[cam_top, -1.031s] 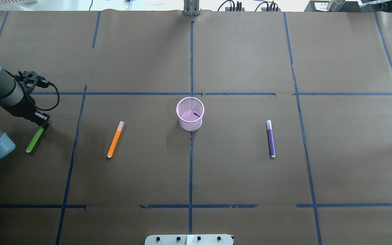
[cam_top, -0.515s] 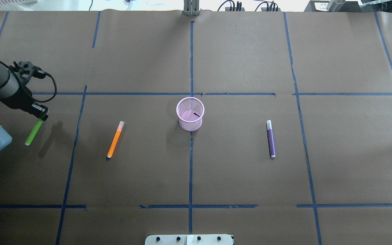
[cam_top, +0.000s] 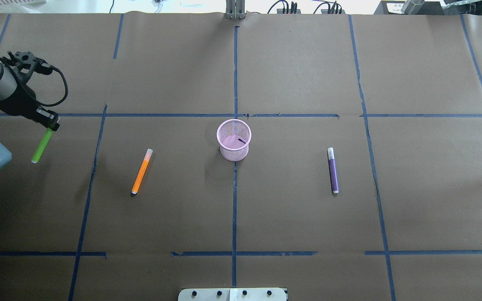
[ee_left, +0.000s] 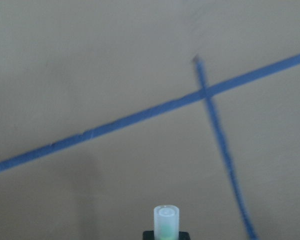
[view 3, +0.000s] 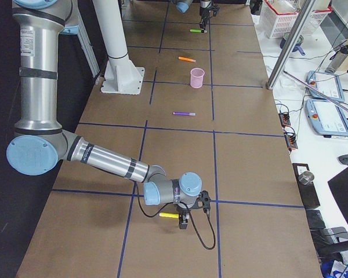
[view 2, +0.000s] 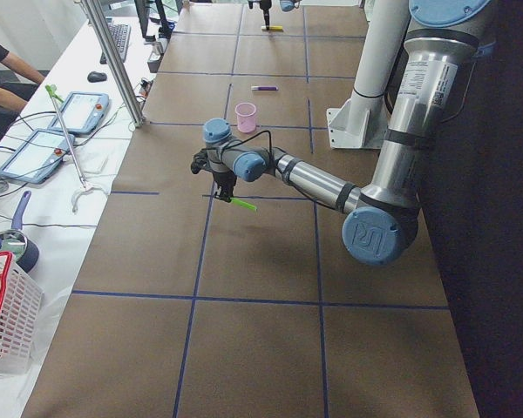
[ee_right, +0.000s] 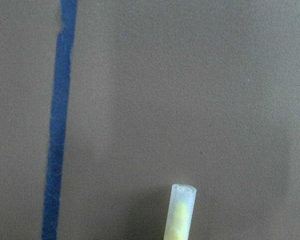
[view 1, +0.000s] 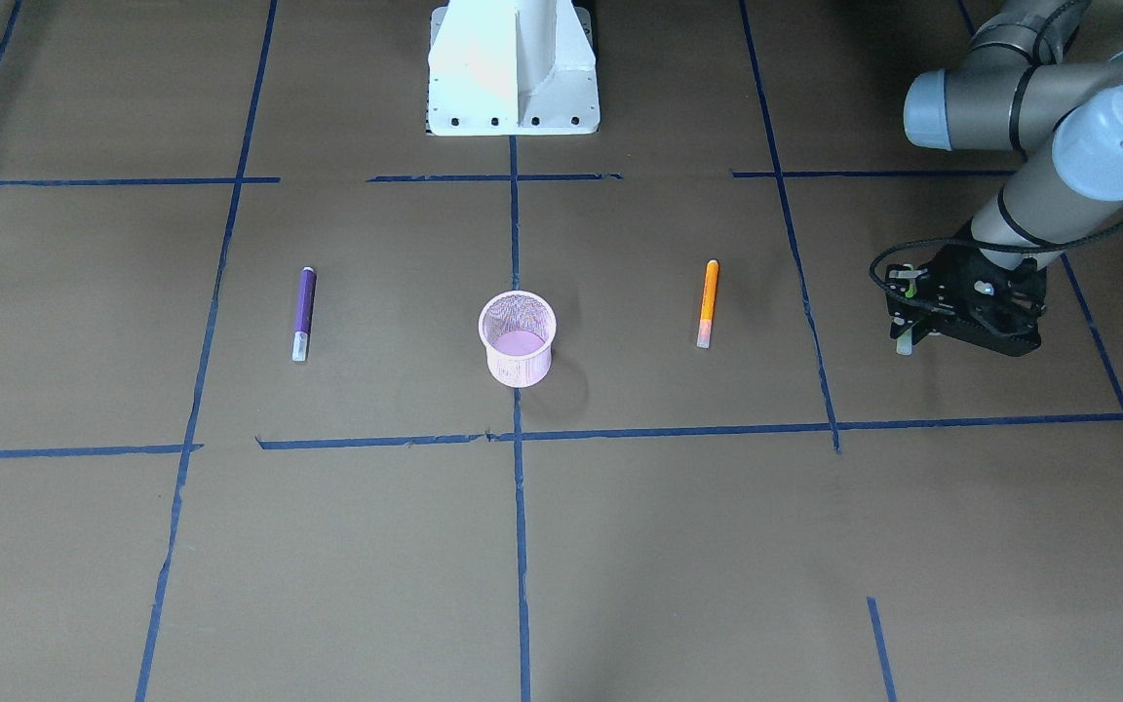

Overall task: Collect pens into pen holder
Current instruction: 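Carry the green marker over the lilac cup with the left gripper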

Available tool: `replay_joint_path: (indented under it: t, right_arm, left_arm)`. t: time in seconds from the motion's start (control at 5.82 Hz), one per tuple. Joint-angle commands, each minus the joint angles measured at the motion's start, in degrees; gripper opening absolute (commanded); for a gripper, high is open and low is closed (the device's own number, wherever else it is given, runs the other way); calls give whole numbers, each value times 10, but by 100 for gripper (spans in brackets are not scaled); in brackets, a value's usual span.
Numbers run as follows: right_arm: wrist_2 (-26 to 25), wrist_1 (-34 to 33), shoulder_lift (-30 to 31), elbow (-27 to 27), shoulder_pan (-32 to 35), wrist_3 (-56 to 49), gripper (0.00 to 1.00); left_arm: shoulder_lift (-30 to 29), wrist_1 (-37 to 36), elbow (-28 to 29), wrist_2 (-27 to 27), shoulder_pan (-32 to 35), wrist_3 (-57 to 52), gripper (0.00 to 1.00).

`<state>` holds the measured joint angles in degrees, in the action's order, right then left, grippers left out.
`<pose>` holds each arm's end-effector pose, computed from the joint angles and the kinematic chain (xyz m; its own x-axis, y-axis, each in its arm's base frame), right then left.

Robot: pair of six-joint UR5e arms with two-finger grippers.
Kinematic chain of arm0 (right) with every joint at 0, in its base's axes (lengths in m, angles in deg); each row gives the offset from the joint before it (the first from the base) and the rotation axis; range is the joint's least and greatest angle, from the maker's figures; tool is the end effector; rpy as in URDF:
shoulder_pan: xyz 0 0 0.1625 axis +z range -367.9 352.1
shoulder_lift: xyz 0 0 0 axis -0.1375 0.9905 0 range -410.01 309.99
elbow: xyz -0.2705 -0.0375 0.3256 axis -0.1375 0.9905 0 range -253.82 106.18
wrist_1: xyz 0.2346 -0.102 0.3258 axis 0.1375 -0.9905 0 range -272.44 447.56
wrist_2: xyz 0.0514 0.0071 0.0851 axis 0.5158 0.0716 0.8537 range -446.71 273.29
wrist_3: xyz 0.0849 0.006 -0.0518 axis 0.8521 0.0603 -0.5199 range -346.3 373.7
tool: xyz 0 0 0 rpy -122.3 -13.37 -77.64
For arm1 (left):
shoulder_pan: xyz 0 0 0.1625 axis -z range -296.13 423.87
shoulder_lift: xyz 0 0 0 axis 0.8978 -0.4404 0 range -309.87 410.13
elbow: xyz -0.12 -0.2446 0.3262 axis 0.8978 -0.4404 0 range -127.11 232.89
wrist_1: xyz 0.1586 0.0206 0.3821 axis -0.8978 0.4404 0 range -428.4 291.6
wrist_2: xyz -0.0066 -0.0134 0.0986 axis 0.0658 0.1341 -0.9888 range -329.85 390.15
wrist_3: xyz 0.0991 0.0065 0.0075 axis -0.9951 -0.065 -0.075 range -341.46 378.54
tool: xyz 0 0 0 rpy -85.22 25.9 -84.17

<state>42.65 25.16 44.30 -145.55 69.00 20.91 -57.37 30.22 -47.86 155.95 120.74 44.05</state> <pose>-0.0306 -0.4408 0.8048 0.7630 -0.1057 0.6377 0.1310 0.9914 0.0076 0.2660 -0.5448 0.3871 0.6282 0.3767 -0.6808 -0.1848 0.9222 0.3397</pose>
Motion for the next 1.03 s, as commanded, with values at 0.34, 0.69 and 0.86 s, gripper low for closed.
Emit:
replay_joint_path:
  t: [0.34, 0.69, 0.86]
  right_arm:
    - [1, 1, 0, -2, 1, -2, 100]
    - [1, 1, 0, -5, 1, -2, 100]
    - [1, 1, 0, -5, 1, -2, 100]
  left_arm:
    - [-183, 43, 4, -26, -61, 175, 0]
    - [-190, 188, 18, -142, -123, 176, 0]
    - [-219, 237, 42, -224, -165, 185, 0]
